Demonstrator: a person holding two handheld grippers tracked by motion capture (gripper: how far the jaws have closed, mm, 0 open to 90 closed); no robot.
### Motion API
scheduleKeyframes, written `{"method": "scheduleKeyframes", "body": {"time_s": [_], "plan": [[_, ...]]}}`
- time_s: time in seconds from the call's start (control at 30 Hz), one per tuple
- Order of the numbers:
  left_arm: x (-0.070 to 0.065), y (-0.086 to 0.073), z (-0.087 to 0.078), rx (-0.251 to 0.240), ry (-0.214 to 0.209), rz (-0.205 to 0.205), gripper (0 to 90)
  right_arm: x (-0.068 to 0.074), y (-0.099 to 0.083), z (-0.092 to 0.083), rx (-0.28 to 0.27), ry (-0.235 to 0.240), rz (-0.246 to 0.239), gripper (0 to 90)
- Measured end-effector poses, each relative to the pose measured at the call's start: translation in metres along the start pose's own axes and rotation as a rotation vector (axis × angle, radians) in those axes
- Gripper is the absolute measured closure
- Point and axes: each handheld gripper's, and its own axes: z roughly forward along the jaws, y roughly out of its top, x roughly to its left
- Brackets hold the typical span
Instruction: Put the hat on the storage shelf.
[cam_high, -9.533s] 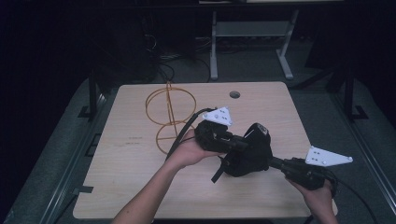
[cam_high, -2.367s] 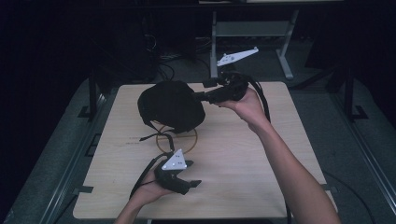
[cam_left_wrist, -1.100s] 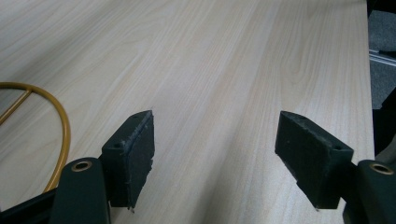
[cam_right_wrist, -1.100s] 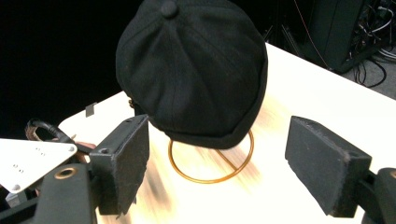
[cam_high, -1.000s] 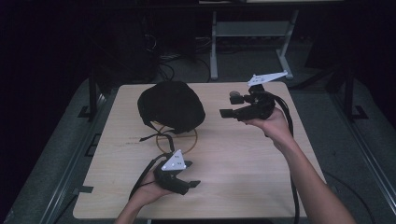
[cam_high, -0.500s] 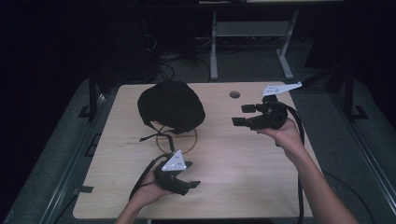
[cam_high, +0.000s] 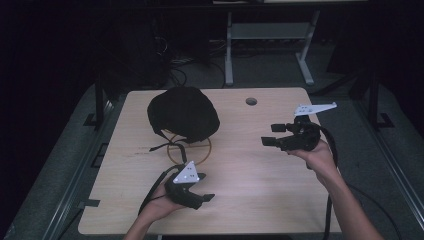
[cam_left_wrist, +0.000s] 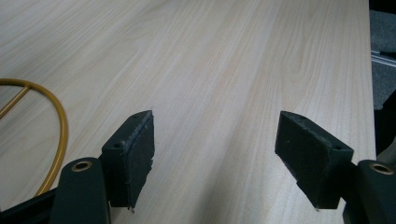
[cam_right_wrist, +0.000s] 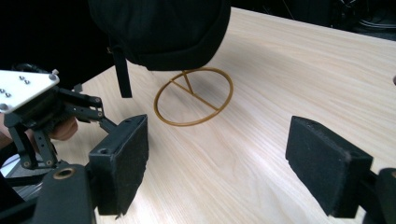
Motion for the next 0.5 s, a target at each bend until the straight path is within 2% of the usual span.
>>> {"method": "scheduleKeyframes", "body": {"time_s": [0.27,0.5], "plan": [[-0.001,-0.001,0.001,-0.003,0.0,-0.002,28.4,-0.004,-0.017,-0.008,-0.005,-0.009,0.022,21.0],[-0.001,-0.001,0.002,0.002,-0.001,0.001,28.4,-0.006,-0.033,-0.012,0.016,-0.023,0.036,19.7]]}}
